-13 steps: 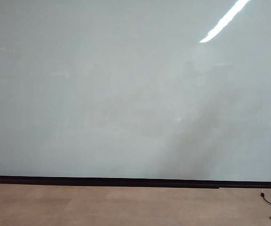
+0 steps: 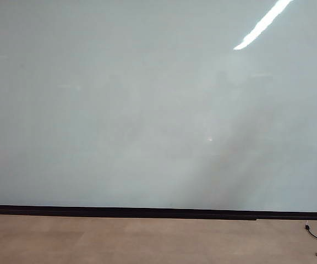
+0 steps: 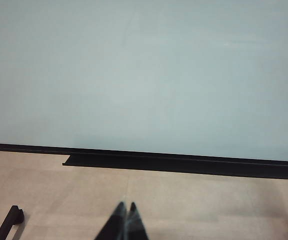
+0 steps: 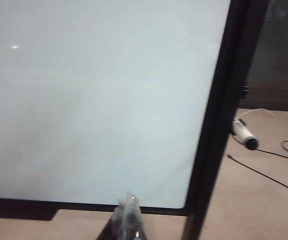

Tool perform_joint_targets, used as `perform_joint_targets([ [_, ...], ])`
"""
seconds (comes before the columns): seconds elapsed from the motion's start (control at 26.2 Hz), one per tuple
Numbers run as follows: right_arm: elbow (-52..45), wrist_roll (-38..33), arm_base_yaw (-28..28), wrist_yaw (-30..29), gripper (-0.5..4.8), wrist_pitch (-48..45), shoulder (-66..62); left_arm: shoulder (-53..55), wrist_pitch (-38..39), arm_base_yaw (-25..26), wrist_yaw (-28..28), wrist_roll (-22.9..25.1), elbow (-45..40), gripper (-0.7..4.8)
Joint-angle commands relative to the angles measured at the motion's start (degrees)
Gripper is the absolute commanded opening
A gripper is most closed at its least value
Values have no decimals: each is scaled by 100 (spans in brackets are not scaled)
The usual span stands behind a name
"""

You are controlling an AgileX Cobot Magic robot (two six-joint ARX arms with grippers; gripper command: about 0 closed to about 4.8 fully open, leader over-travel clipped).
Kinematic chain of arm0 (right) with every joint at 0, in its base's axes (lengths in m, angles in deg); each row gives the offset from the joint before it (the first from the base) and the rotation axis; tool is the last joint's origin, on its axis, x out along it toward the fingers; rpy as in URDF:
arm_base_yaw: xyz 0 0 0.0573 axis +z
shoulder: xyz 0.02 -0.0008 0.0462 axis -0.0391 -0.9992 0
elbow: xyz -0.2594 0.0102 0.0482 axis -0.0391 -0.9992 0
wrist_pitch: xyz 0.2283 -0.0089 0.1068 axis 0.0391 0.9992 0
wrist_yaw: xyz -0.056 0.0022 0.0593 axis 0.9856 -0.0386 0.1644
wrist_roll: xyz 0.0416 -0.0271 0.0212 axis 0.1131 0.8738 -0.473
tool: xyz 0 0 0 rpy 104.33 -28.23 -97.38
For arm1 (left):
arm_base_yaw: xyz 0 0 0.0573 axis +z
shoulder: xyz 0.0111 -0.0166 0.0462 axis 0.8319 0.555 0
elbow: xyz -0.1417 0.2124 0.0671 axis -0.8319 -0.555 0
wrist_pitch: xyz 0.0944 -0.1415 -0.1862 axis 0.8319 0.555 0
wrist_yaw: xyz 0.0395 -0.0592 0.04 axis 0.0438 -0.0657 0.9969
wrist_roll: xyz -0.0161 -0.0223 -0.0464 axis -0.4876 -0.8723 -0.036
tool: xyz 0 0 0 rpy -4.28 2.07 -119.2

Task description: Pick up the pen on the shelf to the right of the whiteboard and draw a cross mark.

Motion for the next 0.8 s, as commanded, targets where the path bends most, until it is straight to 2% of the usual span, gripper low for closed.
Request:
perform_joint_targets([
  [0.04,20,-20,-2,750,-1,-437,-4,2,-52,-2,-20,24,15,-4],
  [0.11,20,-17,-2,1408,-1,-798,-4,2,-52,-2,-20,24,15,-5],
  [0.23,20,-17,-2,1950,-1,-828,-4,2,-52,-2,-20,24,15,-4],
  [0.53,50,-103,7,1668,-2,-498,-66,2,-52,-2,-22,24,15,-4],
  [0.8,621,-59,-9,1825,0,-369,-1043,2,-50,-2,-20,26,15,-4],
])
